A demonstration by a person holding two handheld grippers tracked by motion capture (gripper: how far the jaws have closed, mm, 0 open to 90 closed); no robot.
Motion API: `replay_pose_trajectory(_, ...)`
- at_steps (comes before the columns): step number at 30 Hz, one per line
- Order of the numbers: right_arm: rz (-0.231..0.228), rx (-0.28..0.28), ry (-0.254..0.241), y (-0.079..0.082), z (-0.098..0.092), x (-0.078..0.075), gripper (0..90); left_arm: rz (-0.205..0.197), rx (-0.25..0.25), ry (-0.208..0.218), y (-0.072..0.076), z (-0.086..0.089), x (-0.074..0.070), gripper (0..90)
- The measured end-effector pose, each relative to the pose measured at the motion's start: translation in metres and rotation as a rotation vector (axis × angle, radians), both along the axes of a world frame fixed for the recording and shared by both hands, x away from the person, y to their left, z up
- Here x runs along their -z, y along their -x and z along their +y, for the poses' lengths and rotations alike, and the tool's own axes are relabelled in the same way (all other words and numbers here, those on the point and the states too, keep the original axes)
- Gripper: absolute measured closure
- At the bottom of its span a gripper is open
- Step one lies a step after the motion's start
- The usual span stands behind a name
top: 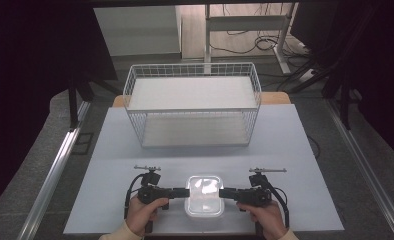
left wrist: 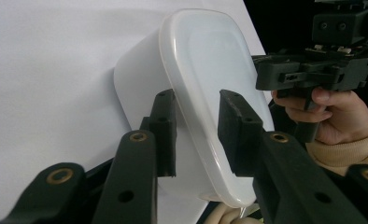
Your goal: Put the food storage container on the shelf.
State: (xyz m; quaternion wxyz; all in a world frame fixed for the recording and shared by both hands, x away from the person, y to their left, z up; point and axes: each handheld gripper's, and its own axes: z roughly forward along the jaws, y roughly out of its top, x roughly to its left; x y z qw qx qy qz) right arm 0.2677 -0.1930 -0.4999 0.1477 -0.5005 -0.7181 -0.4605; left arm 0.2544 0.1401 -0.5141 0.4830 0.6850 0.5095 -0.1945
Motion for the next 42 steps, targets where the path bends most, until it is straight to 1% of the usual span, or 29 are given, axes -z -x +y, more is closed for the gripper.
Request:
replay_pose_trajectory(4, -0.012, 0.006, -0.004, 0.003, -0.002, -0.003, 69.9, -0.009, 0.0, 0.012, 0.003, 0.001, -0.003, 71.7)
replay_pose_trajectory(7, -0.016, 0.017, -0.011, 0.004, -0.003, -0.005, 71.6, -0.015, 0.001, 0.029, 0.005, 0.002, -0.005, 73.8)
replay_pose_trajectory(11, -0.026, 0.02, -0.014, 0.005, -0.004, -0.007, 73.3, -0.02, 0.005, 0.038, 0.005, 0.003, -0.007, 75.9)
replay_pose_trajectory(18, -0.05, 0.023, -0.029, 0.007, -0.006, -0.013, 78.6, -0.041, 0.009, 0.049, 0.007, 0.006, -0.012, 81.3)
replay_pose_trajectory(25, -0.062, 0.018, -0.026, 0.007, -0.006, -0.015, 79.1, -0.059, 0.015, 0.04, 0.008, 0.005, -0.014, 81.7)
replay_pose_trajectory(29, -0.078, 0.01, -0.013, 0.008, -0.005, -0.016, 79.3, -0.092, 0.019, 0.012, 0.01, 0.004, -0.019, 81.7)
replay_pose_trajectory(32, -0.089, 0.003, -0.013, 0.008, -0.005, -0.018, 79.3, -0.11, 0.018, 0.008, 0.011, 0.005, -0.023, 81.7)
replay_pose_trajectory(39, -0.125, -0.009, -0.011, 0.008, -0.004, -0.026, 79.4, -0.143, 0.019, 0.006, 0.012, 0.005, -0.03, 81.7)
replay_pose_trajectory(42, -0.139, -0.012, -0.009, 0.008, -0.004, -0.03, 79.4, -0.16, 0.02, -0.001, 0.012, 0.005, -0.034, 81.8)
